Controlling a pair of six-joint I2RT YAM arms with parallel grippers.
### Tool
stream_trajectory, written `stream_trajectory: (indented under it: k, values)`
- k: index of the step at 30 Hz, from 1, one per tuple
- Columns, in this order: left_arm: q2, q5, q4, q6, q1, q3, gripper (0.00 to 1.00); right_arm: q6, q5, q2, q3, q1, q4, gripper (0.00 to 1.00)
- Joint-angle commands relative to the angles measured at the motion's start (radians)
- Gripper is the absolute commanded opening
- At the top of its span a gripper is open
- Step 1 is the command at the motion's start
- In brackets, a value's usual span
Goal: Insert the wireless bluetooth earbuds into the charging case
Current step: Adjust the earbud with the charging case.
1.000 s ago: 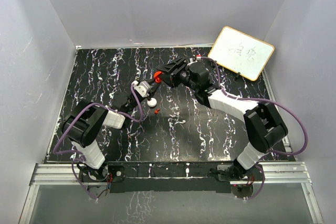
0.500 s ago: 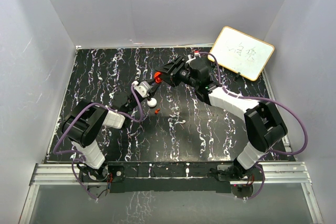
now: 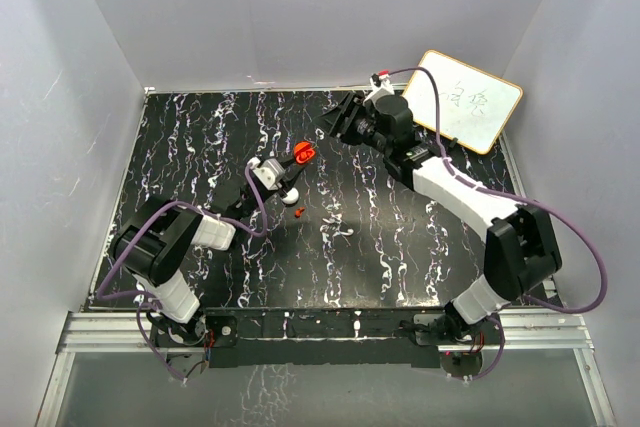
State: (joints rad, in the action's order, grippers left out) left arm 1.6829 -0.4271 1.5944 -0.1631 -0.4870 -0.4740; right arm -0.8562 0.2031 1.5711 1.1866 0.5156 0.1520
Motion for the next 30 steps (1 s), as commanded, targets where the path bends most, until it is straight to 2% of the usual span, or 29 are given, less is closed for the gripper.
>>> stream_trajectory:
  k: [1, 6, 13, 30]
  values:
    - [-0.045, -0.02, 0.191, 0.024, -0.005, -0.001, 0.0, 0.252, -0.014, -0.091, 0.047, 0.0, -0.043, 0.45]
    - [-0.045, -0.004, 0.183, 0.035, -0.004, -0.009, 0.0, 0.402, -0.011, -0.12, 0.057, 0.024, -0.129, 0.33]
    - [-0.034, 0.044, 0.159, 0.055, -0.005, -0.039, 0.0, 0.551, -0.201, -0.097, 0.125, 0.157, -0.252, 0.39]
    - [-0.032, 0.047, 0.152, 0.074, -0.005, -0.061, 0.0, 0.645, -0.378, -0.02, 0.173, 0.279, -0.289, 0.38]
